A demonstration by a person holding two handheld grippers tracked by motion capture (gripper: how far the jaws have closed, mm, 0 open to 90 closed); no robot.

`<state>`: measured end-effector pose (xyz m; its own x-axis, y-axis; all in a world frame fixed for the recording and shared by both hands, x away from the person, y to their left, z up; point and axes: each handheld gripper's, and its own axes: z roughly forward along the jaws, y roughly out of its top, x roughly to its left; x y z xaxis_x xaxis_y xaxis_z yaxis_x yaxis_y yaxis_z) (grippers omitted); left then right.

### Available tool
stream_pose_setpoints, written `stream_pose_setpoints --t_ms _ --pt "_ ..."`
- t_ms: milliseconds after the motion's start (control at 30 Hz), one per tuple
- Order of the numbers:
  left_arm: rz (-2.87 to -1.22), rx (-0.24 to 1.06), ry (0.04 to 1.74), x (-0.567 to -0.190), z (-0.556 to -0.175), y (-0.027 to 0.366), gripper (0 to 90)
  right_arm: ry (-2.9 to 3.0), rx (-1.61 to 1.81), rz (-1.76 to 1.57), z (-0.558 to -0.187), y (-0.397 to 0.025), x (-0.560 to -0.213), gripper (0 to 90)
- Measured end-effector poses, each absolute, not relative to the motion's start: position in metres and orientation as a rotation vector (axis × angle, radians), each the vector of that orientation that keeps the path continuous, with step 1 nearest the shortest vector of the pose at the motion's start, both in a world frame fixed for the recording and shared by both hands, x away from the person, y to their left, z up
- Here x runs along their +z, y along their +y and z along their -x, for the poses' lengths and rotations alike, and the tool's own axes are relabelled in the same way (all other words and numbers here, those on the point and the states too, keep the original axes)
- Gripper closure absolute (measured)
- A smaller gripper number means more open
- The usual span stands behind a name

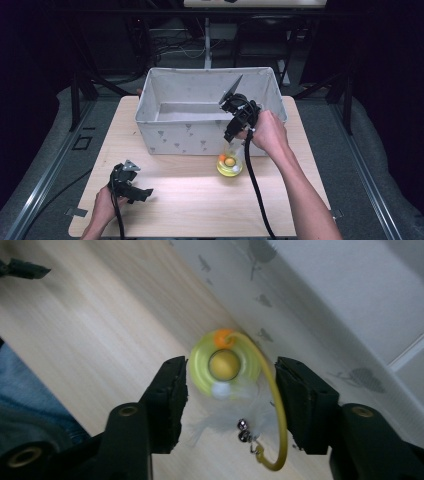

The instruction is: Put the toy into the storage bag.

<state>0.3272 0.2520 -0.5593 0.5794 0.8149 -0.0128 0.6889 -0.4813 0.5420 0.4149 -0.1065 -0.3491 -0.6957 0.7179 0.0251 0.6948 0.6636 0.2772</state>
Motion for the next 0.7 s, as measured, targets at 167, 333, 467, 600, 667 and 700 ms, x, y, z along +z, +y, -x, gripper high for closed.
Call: stream_pose_setpoints --t_ms 167,333,467,600,667,700 --pt "-2.326 0.333 1.199 -0.56 -0.327 0.251 0.0 2.785 0.382 -1.169 -0.42 -0.101 -0.352 61.0" --pt "-2.335 0.331 1.198 -0.56 -0.327 0.251 0.1 2.774 0.386 -1.158 -0.422 -0.098 -0.354 70.5" --pt "-2.339 0.329 1.197 -0.561 -0.327 0.251 0.0 2.768 0.383 -1.154 -0.423 -0.097 -0.357 81.4" --pt "-2.34 0.328 1.196 -0.561 -0.327 0.251 0.1 2.768 0.375 -1.138 -0.424 -0.097 -0.359 85.5" --pt "-2.338 0.328 1.198 -0.561 -0.327 0.251 0.1 2.761 0.38 -1.124 -0.423 -0.097 -0.36 87.2" --pt "-2.341 0.327 1.197 -0.561 -0.327 0.251 0.1 2.762 0.381 -1.124 -0.423 -0.097 -0.36 87.2"
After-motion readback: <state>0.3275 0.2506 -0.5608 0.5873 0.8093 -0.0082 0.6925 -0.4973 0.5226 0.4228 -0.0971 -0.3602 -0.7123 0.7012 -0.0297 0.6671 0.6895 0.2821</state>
